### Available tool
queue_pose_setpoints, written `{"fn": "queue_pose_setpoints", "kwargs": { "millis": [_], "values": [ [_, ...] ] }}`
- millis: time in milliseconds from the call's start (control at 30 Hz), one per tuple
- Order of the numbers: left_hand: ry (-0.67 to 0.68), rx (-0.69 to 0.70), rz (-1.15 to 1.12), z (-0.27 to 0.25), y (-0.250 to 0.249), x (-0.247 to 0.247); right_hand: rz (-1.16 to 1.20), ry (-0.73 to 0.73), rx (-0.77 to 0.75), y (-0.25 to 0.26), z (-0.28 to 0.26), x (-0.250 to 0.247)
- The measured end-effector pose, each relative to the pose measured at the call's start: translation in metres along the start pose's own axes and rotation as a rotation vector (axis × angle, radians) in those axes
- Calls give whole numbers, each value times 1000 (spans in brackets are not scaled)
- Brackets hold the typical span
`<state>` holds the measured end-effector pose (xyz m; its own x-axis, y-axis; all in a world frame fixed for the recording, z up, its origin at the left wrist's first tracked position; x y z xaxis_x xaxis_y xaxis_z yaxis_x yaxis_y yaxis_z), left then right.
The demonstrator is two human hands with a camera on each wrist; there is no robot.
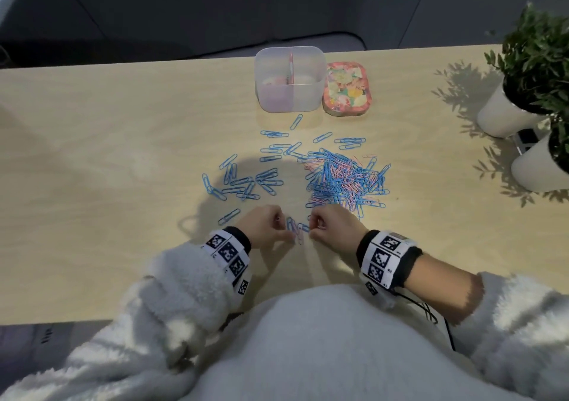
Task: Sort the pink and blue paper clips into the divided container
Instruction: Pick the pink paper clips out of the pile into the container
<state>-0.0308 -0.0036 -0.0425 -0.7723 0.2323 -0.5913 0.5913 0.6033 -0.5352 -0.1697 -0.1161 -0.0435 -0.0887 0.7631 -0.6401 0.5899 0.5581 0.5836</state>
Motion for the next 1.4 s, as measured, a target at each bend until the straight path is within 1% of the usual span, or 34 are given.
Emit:
{"fn": "queue_pose_setpoints", "kwargs": {
  "millis": [133, 233, 300, 367, 467, 567, 700, 767, 833, 900, 933, 967, 1067, 1167, 1267, 1400],
  "values": [
    [-48, -30, 11, -3, 4, 3, -32, -72, 88, -11, -6, -10],
    [-88, -45, 1, -4, 8, -1, -98, -106, 68, -1, -8, -8],
    [-122, -45, 14, -4, 8, -1, -136, -81, 65, 11, -5, 0],
    [-152, -49, 36, -4, 8, -3, -156, -60, 104, 20, 1, 8],
    [-199, -72, 65, -6, 9, -9, -140, -31, 133, 25, 10, 12],
    [-215, -60, 87, -9, 12, -13, -74, 18, 131, 20, 12, 10],
    [-166, -48, 141, -11, 12, -9, 10, 68, 65, 13, 8, 4],
    [-157, -51, 89, -11, 12, -10, 114, 51, 21, 14, 5, -5],
    [-156, -58, 18, -11, 13, -14, 255, 28, 15, 12, 4, -13],
    [-182, -71, -36, -12, 13, -21, 423, 34, 24, 10, 6, -15],
    [-203, -76, -40, -11, 13, -24, 447, 40, 19, 10, 7, -14],
    [-223, -79, -27, -11, 13, -27, 411, 38, 3, 10, 9, -14],
    [-280, -85, 20, -8, 14, -31, 158, 44, -82, 14, 12, -10],
    [-316, -60, 22, -8, 16, -29, -36, 55, -101, 17, 13, -5],
    [-266, 1, 30, -11, 19, -23, -201, 72, -110, 20, 15, -5],
    [-199, 37, 83, -10, 21, -13, -281, 111, -97, 22, 17, -8]
  ]
}}
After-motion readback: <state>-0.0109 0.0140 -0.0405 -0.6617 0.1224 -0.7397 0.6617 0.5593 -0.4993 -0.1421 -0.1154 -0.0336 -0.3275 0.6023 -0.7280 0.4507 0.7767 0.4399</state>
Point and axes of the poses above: each hand's wrist, its own z-axis towards the middle knuckle, its own x-axis out of the palm, y = z × x, the point moved 1 cm from there along z, towards the middle knuckle, and after that the axes turned 7 degrees about y, right-handed, at the moved point
